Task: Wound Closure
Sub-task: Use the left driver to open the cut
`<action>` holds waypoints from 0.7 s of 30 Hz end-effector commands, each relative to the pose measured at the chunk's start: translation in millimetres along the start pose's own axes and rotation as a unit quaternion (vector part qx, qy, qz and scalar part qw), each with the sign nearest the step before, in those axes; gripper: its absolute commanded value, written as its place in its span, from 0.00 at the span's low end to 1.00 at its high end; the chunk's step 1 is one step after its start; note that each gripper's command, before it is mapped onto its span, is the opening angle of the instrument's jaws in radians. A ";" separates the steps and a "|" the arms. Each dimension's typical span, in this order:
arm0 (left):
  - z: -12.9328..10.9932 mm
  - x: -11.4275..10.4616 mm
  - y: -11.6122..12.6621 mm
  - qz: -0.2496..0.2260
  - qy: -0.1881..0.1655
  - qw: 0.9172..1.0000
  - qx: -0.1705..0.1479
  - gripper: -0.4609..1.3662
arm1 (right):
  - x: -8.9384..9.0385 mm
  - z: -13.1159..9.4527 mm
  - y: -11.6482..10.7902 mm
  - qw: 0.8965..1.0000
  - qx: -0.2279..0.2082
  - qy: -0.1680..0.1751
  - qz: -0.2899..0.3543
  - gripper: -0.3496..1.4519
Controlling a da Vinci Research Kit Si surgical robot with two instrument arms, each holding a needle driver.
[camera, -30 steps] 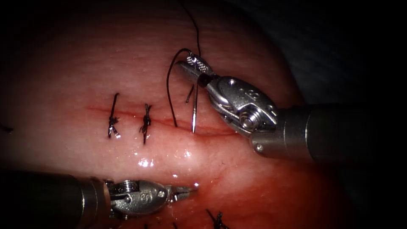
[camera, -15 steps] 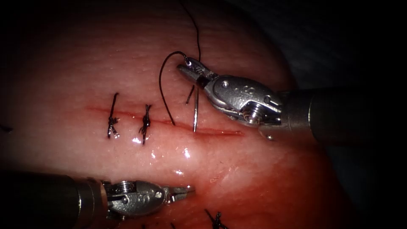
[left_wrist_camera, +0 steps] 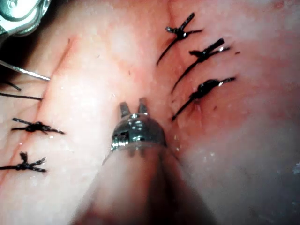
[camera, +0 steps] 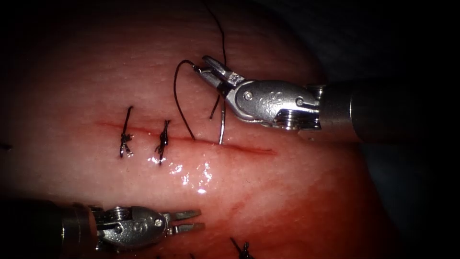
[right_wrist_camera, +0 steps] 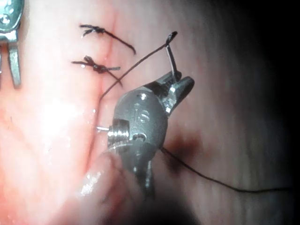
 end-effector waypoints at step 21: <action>0.0 0.7 -0.1 0.002 0.008 1.000 0.003 0.34 | 1.4 2.1 0.6 0.985 -0.003 0.022 -0.172 0.00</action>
